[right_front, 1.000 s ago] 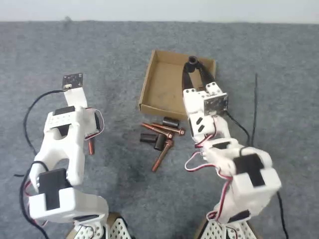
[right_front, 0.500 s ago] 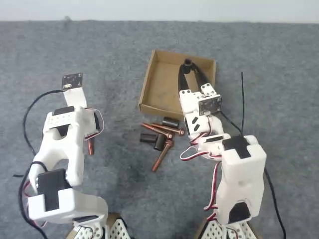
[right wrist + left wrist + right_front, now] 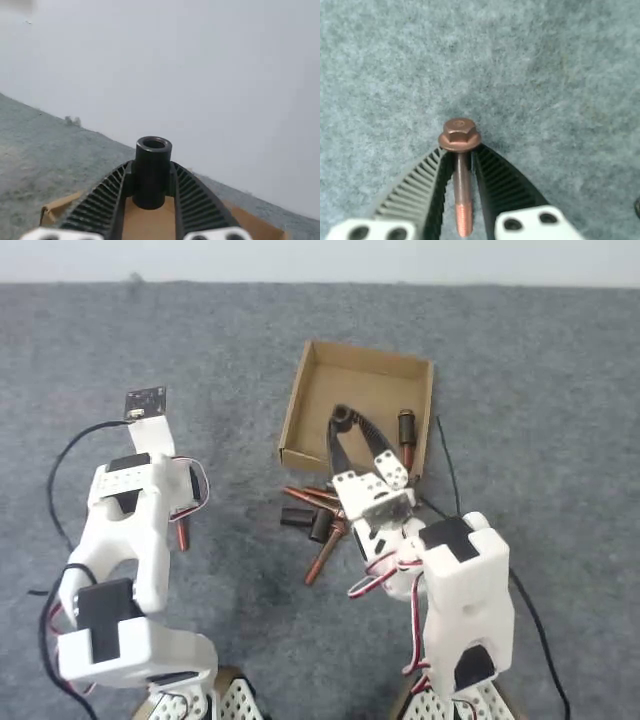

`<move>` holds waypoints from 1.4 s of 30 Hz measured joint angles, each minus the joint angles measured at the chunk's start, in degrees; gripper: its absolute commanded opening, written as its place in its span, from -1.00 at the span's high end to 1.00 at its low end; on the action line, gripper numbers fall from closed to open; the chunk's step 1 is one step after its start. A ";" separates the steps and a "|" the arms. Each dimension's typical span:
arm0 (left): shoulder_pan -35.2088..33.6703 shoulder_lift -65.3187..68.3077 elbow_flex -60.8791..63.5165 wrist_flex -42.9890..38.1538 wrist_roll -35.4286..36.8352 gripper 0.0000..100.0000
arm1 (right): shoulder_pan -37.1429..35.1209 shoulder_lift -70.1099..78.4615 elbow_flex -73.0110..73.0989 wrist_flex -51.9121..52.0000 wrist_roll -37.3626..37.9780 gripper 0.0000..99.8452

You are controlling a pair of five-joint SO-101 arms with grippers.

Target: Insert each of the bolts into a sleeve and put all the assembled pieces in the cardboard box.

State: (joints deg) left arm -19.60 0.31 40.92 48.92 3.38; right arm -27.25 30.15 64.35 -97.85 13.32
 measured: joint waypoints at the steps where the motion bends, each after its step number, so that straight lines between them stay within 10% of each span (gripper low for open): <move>1: 0.00 0.00 0.00 0.00 0.00 0.98 | -0.18 0.00 1.23 0.00 0.00 0.99; 42: 0.00 -9.76 0.00 -0.62 3.69 0.98 | -7.91 -18.02 28.84 -0.44 -11.08 0.99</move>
State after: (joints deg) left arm -19.60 -9.45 40.92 48.31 7.08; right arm -35.16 12.13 93.19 -98.29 2.24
